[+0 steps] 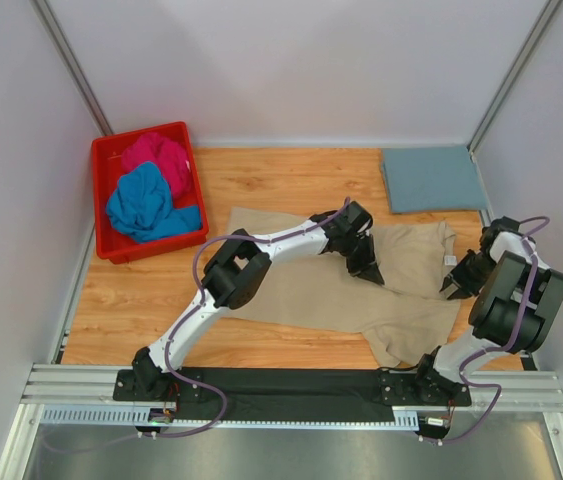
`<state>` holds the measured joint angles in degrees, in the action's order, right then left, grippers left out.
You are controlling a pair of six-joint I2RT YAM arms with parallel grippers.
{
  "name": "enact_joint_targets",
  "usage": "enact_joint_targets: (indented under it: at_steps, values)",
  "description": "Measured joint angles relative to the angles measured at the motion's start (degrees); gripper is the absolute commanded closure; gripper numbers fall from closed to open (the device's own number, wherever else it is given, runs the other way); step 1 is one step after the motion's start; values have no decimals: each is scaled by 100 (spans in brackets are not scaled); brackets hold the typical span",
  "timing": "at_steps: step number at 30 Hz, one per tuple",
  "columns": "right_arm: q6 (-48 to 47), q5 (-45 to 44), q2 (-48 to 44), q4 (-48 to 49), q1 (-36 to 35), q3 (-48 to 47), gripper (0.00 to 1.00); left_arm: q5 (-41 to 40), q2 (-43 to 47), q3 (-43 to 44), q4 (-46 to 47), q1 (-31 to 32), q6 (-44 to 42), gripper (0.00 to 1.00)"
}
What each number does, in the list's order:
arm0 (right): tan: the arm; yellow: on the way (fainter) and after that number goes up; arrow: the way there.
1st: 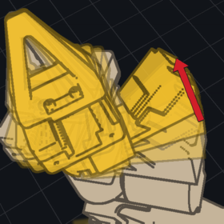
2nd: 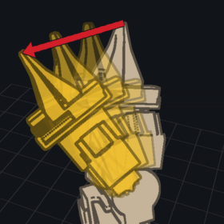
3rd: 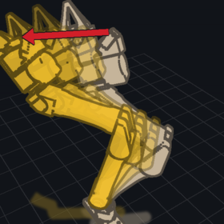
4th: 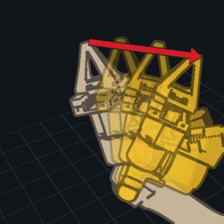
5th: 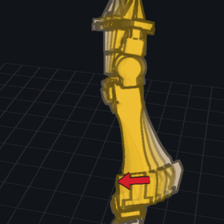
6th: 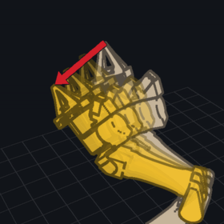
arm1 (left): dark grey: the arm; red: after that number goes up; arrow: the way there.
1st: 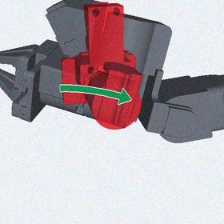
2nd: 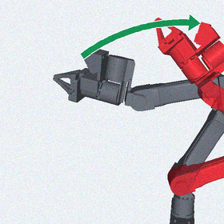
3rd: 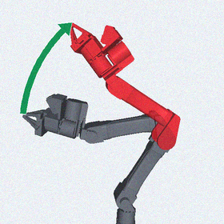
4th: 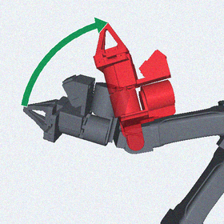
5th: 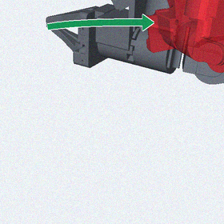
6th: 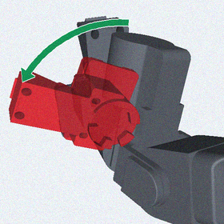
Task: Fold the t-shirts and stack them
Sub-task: Fold the tshirt
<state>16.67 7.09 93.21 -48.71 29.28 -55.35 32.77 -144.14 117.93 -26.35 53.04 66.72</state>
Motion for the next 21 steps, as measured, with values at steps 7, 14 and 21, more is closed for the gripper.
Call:
enact_joint_targets:
  at_steps: [7,14,21]
  values:
    - [22,15,39,70,0,118,69,0,-44,0,4,0,9,100]
    - [83,39,76,229,0,175,94,0,-57,0,46,0,31,100]
    - [138,170,79,321,0,175,100,0,-59,2,50,0,48,100]
